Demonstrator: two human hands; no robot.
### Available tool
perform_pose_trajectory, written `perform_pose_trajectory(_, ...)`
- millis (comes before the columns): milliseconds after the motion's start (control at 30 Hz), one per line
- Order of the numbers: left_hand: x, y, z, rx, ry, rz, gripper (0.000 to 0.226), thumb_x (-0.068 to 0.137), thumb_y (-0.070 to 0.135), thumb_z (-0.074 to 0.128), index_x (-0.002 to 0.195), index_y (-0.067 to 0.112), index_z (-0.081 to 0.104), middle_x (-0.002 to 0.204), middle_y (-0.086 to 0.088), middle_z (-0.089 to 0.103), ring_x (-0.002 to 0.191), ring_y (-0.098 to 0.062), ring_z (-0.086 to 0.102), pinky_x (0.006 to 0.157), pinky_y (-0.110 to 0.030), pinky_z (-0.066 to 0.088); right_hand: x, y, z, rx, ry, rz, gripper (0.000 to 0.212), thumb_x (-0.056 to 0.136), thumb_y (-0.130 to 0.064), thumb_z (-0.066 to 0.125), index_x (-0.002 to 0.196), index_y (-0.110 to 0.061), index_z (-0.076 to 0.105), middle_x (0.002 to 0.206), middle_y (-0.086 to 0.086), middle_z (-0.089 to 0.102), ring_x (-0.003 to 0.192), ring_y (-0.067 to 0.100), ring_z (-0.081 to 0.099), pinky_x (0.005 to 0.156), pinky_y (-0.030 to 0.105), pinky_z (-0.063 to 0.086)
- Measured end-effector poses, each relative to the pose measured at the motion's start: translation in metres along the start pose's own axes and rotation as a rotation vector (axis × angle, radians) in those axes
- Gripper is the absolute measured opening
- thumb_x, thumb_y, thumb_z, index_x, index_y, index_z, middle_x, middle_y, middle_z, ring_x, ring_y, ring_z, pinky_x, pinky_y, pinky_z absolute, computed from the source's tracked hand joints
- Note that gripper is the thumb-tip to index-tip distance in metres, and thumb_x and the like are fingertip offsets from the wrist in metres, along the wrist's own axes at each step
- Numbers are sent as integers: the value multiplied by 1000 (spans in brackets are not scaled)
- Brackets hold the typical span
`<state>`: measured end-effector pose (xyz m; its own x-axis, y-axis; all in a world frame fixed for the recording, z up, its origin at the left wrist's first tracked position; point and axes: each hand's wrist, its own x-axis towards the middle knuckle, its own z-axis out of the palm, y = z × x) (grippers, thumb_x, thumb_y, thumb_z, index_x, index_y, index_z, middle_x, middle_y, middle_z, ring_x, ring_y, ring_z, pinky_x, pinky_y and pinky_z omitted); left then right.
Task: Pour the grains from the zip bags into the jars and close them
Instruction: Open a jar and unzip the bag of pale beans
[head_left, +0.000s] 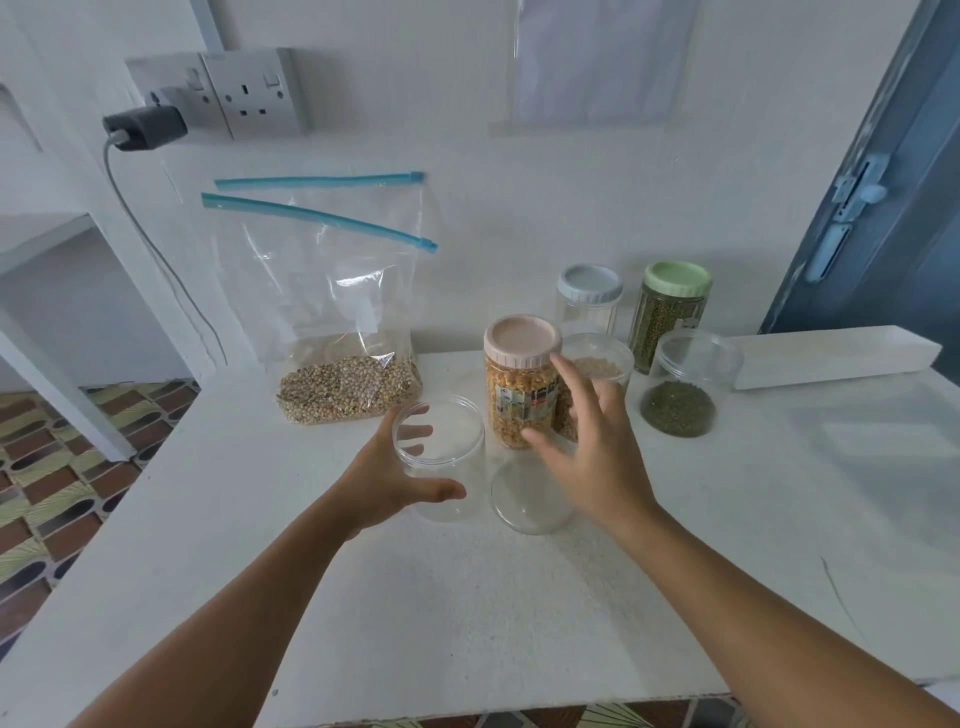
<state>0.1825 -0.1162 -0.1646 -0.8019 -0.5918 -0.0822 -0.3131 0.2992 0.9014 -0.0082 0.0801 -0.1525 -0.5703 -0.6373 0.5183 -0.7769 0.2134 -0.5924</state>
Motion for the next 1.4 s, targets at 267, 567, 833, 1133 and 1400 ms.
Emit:
perform_pose_trajectory(267, -1, 1, 1, -2, 8, -3, 124, 42, 56, 102, 146, 42, 37, 143, 6, 53, 134, -23, 54, 111, -45, 48, 50, -26, 7, -417, -118, -59, 87, 81, -30, 88, 152, -38, 38, 155, 15, 27, 129, 37, 43, 83, 45, 60)
perform_pose_trajectory(567, 3, -1, 0, 5, 14, -1, 124, 42, 56, 102, 147, 42, 36, 144, 8, 53, 134, -21, 54, 111, -46, 48, 73, -17, 20, -490, -82, -80, 73, 80, -28, 88, 141, -33, 48, 147, 14, 38, 120, 37, 50, 92, 50, 53)
perform_pose_trajectory(833, 6, -3, 1, 15, 26, 10, 122, 46, 56, 102, 148, 44, 36, 145, 13, 51, 136, -19, 53, 113, -47, 48, 125, -9, 46, -677, -37, -73, 68, 82, -39, 85, 139, -35, 48, 133, 12, 48, 114, 33, 49, 87, 44, 41)
perform_pose_trajectory(1133, 8, -8, -1, 27, 22, 2, 119, 47, 57, 102, 145, 49, 35, 144, 14, 53, 135, -18, 54, 112, -46, 49, 164, 6, 66, -742, -6, -35, 60, 78, -29, 86, 127, -35, 52, 117, 10, 51, 107, 32, 47, 79, 40, 29)
perform_pose_trajectory(1400, 9, -8, -1, 26, 16, -4, 120, 47, 57, 102, 147, 46, 35, 144, 14, 53, 136, -18, 53, 113, -43, 48, 137, -9, 54, -475, -84, -8, 75, 89, -43, 70, 154, -31, 35, 159, 15, 26, 134, 40, 30, 107, 52, 32)
